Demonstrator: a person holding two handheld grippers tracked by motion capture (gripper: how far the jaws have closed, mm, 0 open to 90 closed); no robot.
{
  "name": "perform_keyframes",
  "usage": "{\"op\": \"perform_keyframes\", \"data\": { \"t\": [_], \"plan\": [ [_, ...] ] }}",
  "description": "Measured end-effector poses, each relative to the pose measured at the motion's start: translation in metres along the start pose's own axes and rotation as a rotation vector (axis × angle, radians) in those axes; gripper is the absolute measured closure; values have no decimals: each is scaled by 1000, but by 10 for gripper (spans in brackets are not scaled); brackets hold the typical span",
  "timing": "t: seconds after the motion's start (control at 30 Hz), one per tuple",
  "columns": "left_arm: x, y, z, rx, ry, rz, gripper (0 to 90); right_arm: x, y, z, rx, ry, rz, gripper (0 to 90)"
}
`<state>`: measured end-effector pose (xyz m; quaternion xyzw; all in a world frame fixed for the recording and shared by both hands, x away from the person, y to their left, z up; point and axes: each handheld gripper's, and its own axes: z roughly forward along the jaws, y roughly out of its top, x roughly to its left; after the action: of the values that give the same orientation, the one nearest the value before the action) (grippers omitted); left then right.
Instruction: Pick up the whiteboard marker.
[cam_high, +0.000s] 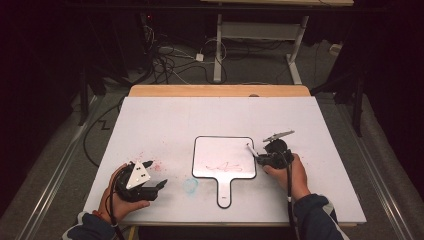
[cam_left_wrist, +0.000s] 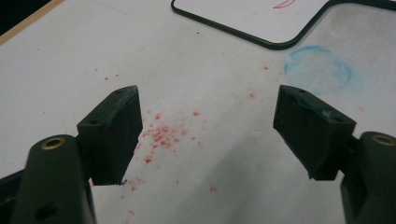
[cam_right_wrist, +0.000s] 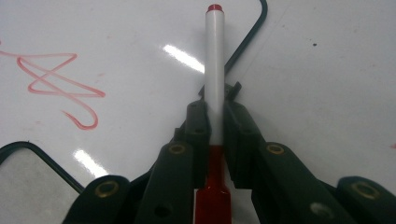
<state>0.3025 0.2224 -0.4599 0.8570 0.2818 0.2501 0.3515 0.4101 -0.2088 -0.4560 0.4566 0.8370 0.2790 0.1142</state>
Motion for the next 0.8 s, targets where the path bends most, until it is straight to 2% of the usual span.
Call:
{"op": "perform_keyframes", "data": {
  "t": [0.17, 0.47, 0.6, 0.63, 0.7, 0.8],
  "plan": [
    [0, 0, 0, -5, -1, -4, 229, 0, 1, -9, -57, 12, 10, 819],
    [1, 0, 0, -9, -2, -9, 229, 6, 2, -24, -153, 60, -3, 819],
    [1, 1, 1, -10, -3, -15, 233, 12, 2, -31, -200, 74, -20, 819],
    [1, 1, 1, -11, -5, -17, 234, 14, 2, -34, -228, 85, -35, 819],
    [1, 2, 2, -15, -9, -24, 234, 15, 2, -35, -237, 85, -37, 819],
    [2, 5, 5, -23, -11, -31, 245, 20, 2, -40, -278, 101, -54, 819]
  ]
}}
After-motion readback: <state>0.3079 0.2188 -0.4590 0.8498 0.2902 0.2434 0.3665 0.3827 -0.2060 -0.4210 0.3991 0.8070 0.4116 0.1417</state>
